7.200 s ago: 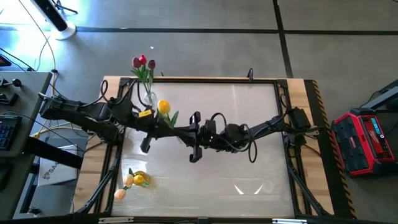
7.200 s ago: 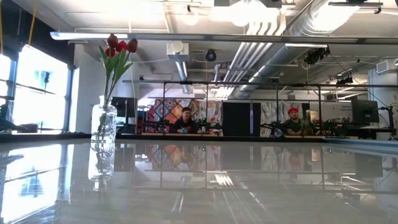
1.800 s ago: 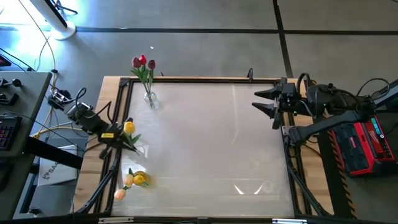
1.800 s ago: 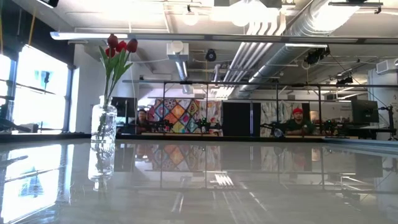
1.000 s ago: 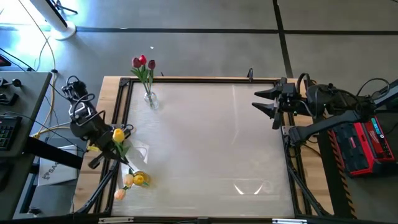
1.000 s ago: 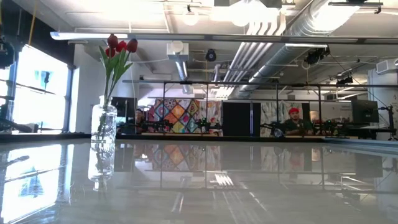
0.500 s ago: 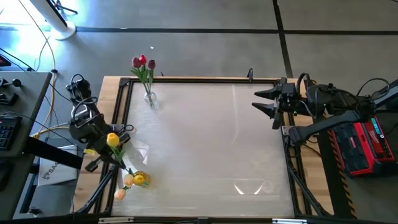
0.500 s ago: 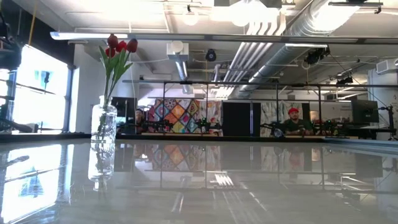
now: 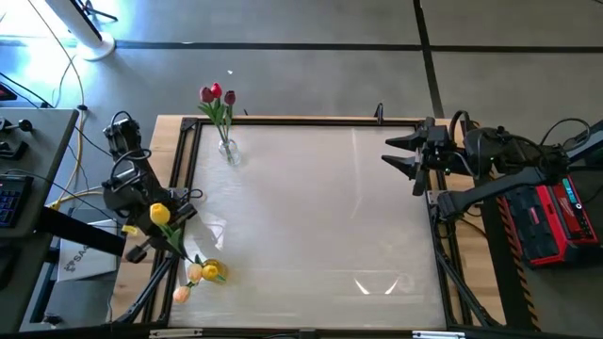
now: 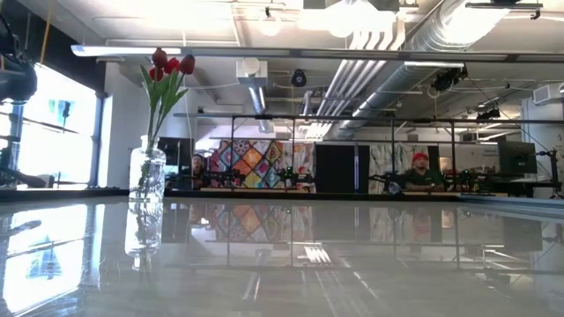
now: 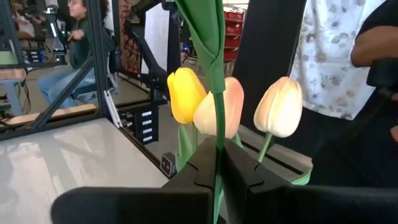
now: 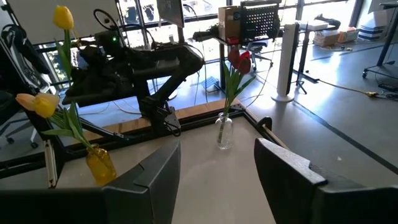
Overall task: Sort flowers into vase by color
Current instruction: Put the yellow flower into the yellow vase
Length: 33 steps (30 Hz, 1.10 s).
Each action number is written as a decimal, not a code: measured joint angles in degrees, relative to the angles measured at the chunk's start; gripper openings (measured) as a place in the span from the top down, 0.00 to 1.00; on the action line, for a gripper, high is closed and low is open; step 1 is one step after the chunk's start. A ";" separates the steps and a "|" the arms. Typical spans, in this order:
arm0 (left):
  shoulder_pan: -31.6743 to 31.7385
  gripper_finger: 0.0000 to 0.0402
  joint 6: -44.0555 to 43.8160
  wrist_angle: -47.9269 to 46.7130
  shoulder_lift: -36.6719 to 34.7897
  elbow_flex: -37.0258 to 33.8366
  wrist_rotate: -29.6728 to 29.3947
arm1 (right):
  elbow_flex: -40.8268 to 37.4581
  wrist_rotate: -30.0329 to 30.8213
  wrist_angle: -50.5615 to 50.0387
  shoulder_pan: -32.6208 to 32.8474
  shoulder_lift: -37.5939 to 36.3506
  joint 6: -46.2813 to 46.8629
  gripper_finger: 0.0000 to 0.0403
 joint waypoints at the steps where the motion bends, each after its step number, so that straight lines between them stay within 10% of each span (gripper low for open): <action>1: 0.00 1.00 0.00 0.00 -0.01 0.14 0.02 | 0.00 0.01 -0.02 0.00 0.00 0.00 0.52; 33: 0.04 1.00 5.48 -6.62 -4.38 0.21 -1.57 | 0.00 0.01 0.00 0.01 0.00 0.01 0.52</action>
